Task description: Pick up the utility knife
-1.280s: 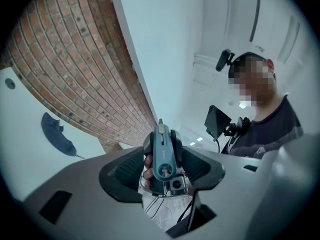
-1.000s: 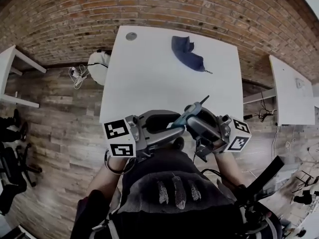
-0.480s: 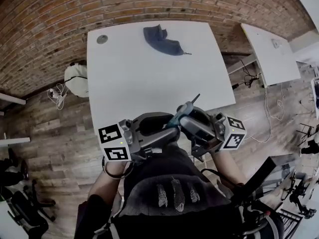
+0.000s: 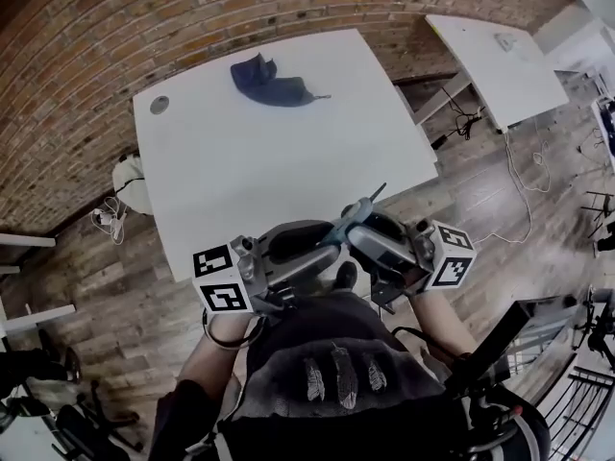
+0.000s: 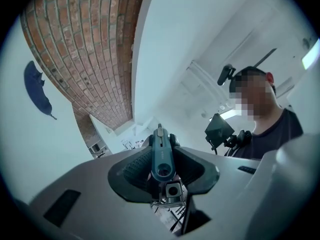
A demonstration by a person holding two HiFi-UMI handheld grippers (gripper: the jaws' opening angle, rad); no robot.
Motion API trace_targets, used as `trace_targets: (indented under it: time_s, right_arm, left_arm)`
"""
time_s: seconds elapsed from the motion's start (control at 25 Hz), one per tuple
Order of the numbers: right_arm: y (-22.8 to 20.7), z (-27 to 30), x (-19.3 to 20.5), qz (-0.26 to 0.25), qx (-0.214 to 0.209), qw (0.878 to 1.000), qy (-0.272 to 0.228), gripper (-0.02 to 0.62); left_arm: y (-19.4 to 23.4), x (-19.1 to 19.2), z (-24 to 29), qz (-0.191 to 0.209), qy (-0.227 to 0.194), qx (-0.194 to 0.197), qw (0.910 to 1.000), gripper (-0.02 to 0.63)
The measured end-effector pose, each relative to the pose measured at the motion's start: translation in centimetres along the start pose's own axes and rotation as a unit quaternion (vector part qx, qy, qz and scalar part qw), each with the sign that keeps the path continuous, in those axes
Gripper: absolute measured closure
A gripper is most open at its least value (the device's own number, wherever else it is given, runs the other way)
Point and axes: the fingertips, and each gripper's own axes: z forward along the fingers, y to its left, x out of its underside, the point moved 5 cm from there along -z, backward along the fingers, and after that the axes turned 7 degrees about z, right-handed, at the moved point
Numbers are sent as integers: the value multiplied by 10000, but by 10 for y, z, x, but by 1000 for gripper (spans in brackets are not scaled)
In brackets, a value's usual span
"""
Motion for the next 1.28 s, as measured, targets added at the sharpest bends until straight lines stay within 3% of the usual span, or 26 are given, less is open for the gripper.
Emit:
trace_targets:
  time_s: [0.16, 0.52, 0.6, 0.72, 0.92, 1.0, 1.08, 1.16, 1.28]
  right_arm:
    - [-3, -21, -14, 40, -177, 9998, 8, 461]
    - [-1, -78, -56, 209, -644, 9977, -31, 462]
    - [-2, -95, -67, 248, -684, 9973, -57, 462]
    - [-5, -119, -81, 392, -789, 9960, -123, 463]
    - [-17, -162, -111, 701, -862, 9929, -415, 463]
    - [-23, -180, -124, 716, -790, 9929, -524, 463]
    - [-30, -192, -134, 710, -708, 9931, -601, 463]
    - [-35, -201, -139, 711, -634, 9933, -649, 462]
    - [-43, -209, -143, 735, -533, 9933, -719, 462]
  left_arm:
    - [0, 7, 23, -51, 5, -135, 9999, 472]
    - [-7, 25, 96, 447, 395, -569, 9966, 471]
    - [-6, 31, 114, 648, 503, -753, 9938, 471]
    - [-3, 40, 137, 874, 684, -984, 9889, 394]
    - [-4, 52, 159, 1261, 833, -1434, 9781, 395]
    - [-3, 49, 159, 1484, 716, -1734, 9710, 396]
    - [-2, 45, 154, 1814, 713, -2105, 9580, 456]
    - [4, 42, 146, 2049, 911, -2567, 9401, 578]
    - [17, 47, 144, 2323, 1434, -3111, 9103, 607]
